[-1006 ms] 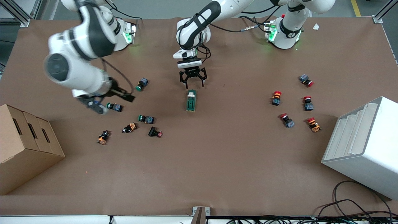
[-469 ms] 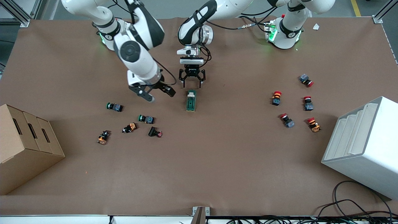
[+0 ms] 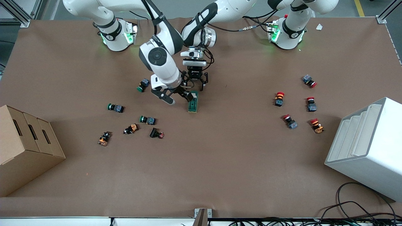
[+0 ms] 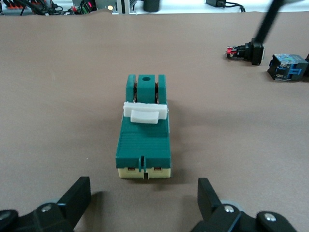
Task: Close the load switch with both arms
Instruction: 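Reach the right gripper to the white lever while the left gripper holds, then push the white lever with the right gripper toward the switch body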
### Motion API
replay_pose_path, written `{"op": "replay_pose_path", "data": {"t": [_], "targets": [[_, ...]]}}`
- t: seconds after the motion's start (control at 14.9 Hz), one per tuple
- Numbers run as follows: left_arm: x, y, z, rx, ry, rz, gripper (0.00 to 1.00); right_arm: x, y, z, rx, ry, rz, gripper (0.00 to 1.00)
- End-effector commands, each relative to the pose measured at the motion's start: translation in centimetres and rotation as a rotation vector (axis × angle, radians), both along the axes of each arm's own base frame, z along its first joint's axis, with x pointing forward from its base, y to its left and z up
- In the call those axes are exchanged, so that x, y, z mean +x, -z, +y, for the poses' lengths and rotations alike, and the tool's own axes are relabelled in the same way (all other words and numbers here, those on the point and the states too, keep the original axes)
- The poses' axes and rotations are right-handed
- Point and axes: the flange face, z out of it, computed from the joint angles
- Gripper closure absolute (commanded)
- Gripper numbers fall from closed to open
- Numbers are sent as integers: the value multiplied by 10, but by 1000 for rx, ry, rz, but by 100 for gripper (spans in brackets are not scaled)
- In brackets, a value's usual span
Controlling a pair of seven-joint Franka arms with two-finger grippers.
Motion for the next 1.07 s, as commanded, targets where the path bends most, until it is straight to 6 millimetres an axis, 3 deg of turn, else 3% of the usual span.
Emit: {"op": "replay_pose_path", "data": {"t": [0.0,0.4,0.67,1.01], "targets": [[4,9,2,2,-4,-38,2,2,-1,25,37,38,-25,0],[-3,17,3,-18,-9,-56,2,-24,24,51,29,28,-20,0],[-1,16,1,-24,-7,-61,2,-28,42,52,8,38,-4,0],[1,15,1,-26,-8,-65,2,-20,50,62,13,89,-1,0]]}}
